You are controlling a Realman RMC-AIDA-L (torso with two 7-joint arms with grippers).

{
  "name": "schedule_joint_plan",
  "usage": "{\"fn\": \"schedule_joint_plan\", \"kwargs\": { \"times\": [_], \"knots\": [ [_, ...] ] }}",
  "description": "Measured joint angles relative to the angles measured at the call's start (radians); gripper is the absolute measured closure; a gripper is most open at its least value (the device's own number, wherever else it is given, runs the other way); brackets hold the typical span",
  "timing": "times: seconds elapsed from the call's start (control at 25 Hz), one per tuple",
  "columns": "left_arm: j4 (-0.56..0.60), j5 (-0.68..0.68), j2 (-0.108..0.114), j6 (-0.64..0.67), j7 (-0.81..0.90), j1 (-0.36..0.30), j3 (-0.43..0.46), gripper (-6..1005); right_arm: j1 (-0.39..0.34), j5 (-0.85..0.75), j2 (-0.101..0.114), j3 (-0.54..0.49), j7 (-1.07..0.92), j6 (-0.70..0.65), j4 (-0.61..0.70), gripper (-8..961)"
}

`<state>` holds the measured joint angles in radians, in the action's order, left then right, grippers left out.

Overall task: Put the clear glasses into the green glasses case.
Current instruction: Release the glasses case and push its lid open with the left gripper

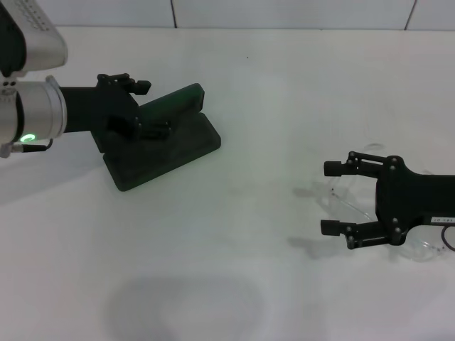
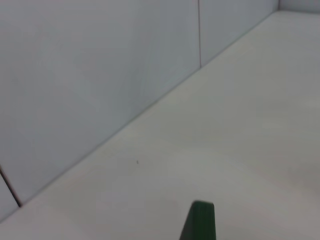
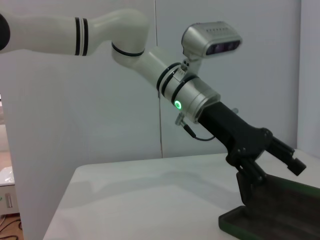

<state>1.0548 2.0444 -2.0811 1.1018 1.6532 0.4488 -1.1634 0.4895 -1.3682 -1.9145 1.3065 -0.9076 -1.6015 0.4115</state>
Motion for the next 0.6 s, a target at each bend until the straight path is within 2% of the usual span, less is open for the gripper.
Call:
{"fn": "schedule_joint_plan", "kwargs": {
  "times": [0.48, 0.6],
  "knots": [
    [0.007, 0.042, 0.008, -0.004, 0.017, 0.005, 0.004, 129, -0.004, 0.000, -0.007, 0.000, -0.001, -0.002, 0.004, 66],
    [0.002, 0.069, 0.001, -0.012, 0.023, 0.011, 0.015, 130, -0.002, 0.000, -0.009, 0.000, -0.001, -0.002, 0.004, 66]
  ]
}}
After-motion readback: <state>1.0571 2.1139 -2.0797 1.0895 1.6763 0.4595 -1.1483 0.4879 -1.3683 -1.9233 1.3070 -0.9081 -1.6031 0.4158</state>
